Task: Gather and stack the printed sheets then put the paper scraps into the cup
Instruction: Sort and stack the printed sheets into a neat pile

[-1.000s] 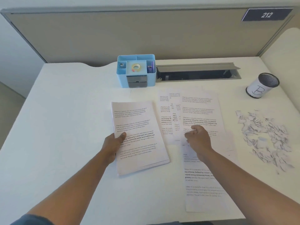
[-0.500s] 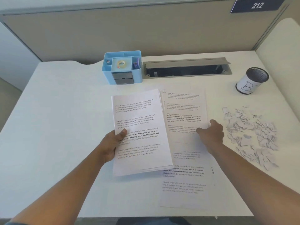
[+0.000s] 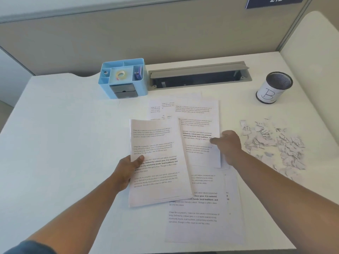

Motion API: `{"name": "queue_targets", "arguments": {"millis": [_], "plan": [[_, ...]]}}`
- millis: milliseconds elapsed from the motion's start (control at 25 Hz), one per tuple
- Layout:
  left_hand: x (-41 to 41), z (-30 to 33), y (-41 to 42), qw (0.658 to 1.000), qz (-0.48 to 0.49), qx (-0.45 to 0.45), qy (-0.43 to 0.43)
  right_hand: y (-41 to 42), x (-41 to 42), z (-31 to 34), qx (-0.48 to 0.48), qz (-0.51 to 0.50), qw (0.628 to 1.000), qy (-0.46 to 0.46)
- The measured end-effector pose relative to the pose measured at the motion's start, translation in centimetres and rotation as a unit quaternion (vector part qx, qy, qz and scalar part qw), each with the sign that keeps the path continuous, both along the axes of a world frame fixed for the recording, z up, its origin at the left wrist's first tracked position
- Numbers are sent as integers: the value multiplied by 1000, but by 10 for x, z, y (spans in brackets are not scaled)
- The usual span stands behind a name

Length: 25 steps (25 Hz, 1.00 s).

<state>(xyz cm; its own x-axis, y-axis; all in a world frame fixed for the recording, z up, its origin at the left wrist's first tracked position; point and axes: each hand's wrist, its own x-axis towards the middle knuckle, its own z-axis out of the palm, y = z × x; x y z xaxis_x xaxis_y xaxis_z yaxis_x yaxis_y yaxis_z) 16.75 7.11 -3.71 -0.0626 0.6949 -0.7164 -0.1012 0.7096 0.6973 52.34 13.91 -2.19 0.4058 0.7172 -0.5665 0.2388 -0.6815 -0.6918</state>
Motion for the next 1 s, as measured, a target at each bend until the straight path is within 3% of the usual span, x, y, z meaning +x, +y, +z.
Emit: {"name": "queue_targets", "arguments": {"millis": [160,440,680,1000], "plan": [[0,-2,2,999,-23,5,24,7,5,0,2,-6,997,76],[-1,-2,0,999,-21,13,34,5,-7,2,88,52,994,-26],[1,1,-1,999,-18,16,31,17,19,21,145,31,988,-35],[0,3,-2,999,-22,16,22,24,58,41,132,13,991,-25]]}}
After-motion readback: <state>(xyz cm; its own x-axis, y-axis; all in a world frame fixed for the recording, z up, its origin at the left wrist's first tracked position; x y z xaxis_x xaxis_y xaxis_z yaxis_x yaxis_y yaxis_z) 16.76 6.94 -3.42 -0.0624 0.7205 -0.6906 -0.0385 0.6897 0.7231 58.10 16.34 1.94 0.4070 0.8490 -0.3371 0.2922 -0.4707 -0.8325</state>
